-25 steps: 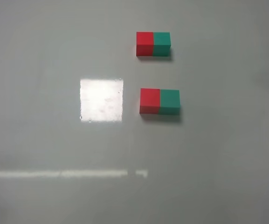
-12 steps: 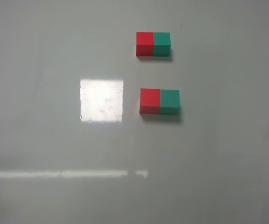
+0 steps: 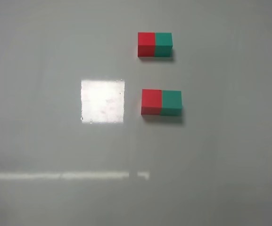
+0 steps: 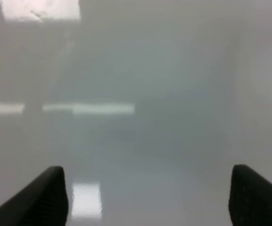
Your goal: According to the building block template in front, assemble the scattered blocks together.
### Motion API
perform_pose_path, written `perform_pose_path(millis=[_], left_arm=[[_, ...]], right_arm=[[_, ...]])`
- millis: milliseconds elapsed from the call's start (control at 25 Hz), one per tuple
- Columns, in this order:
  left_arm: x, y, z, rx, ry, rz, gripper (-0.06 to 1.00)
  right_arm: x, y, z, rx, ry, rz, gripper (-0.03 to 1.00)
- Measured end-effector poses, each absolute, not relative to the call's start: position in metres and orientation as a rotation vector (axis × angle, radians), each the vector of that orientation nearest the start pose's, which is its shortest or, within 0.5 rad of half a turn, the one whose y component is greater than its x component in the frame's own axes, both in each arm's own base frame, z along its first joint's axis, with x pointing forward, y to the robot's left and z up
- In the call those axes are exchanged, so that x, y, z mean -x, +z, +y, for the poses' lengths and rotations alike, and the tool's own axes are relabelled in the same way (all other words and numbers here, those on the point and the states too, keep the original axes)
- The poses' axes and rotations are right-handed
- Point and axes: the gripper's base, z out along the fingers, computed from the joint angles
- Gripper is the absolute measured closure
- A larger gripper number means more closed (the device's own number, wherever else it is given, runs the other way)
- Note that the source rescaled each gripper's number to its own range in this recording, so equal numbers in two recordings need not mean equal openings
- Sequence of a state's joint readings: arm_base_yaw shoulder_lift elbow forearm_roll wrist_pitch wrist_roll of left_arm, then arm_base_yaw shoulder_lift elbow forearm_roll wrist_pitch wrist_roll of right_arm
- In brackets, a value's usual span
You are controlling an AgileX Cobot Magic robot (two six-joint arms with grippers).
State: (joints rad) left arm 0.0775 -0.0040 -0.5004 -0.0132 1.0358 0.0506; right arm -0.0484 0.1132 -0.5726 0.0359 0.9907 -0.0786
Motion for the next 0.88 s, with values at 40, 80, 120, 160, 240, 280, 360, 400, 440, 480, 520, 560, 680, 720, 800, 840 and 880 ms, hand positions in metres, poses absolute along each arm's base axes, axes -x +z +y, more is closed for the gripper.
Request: perform_pose_path(millis=[40, 80, 120, 160, 240, 280, 360, 400, 440, 480, 520, 560, 680, 720, 800, 840, 880], left_arm=[[0.004, 0.279, -0.001, 0.027, 0.066, 2.015, 0.48], [0.004, 0.279, -0.001, 0.027, 0.066, 2.015, 0.48], [0.004, 0.279, -0.001, 0.027, 0.066, 2.015, 0.48], [0.004, 0.279, -0.001, 0.027, 0.066, 2.015, 0.48], [0.004, 0.279, -0.001, 0.027, 0.066, 2.015, 0.48], [0.004, 0.279, -0.001, 0.027, 0.066, 2.015, 0.48], [0.004, 0.279, -0.001, 0.027, 0.066, 2.015, 0.48], [0.004, 0.279, -0.001, 0.027, 0.066, 2.015, 0.48], [0.004, 0.279, -0.001, 0.027, 0.066, 2.015, 0.48], [0.004, 0.279, -0.001, 0.027, 0.066, 2.015, 0.48], [0.004, 0.279, -0.001, 0.027, 0.066, 2.015, 0.48], [0.004, 0.279, -0.001, 0.027, 0.066, 2.015, 0.48], [0.004, 0.279, -0.001, 0.027, 0.066, 2.015, 0.48], [0.004, 0.279, -0.001, 0.027, 0.066, 2.015, 0.48], [0.004, 0.279, -0.001, 0.027, 0.066, 2.015, 0.48], [0.004, 0.279, -0.001, 0.027, 0.066, 2.015, 0.48], [0.004, 0.279, -0.001, 0.027, 0.066, 2.015, 0.48]], right_arm=[[-0.005, 0.300, 0.003, 0.041, -0.040, 1.997, 0.13], [-0.002, 0.297, 0.003, 0.046, -0.038, 1.989, 0.13], [0.002, 0.293, 0.004, 0.051, -0.038, 1.981, 0.13], [0.004, 0.288, 0.004, 0.054, -0.040, 1.982, 0.13], [0.006, 0.282, 0.004, 0.061, -0.039, 2.005, 0.13], [0.006, 0.281, 0.005, 0.069, -0.039, 2.011, 0.14], [0.006, 0.281, 0.007, 0.103, -0.021, 2.012, 0.17], [0.006, 0.281, 0.009, 0.120, -0.009, 2.011, 0.19], [0.006, 0.281, 0.009, 0.128, -0.002, 2.011, 0.22], [0.006, 0.281, 0.010, 0.130, -0.001, 2.011, 0.24], [0.006, 0.281, 0.009, 0.126, -0.003, 2.011, 0.25], [0.006, 0.281, 0.009, 0.120, -0.005, 2.012, 0.25], [0.006, 0.281, 0.008, 0.097, -0.010, 2.015, 0.27], [0.006, 0.281, 0.008, 0.092, -0.007, 2.015, 0.27], [0.006, 0.281, 0.008, 0.080, 0.000, 2.015, 0.27], [0.006, 0.281, 0.008, 0.077, 0.003, 2.015, 0.27], [0.006, 0.281, 0.008, 0.075, 0.004, 2.016, 0.27]])
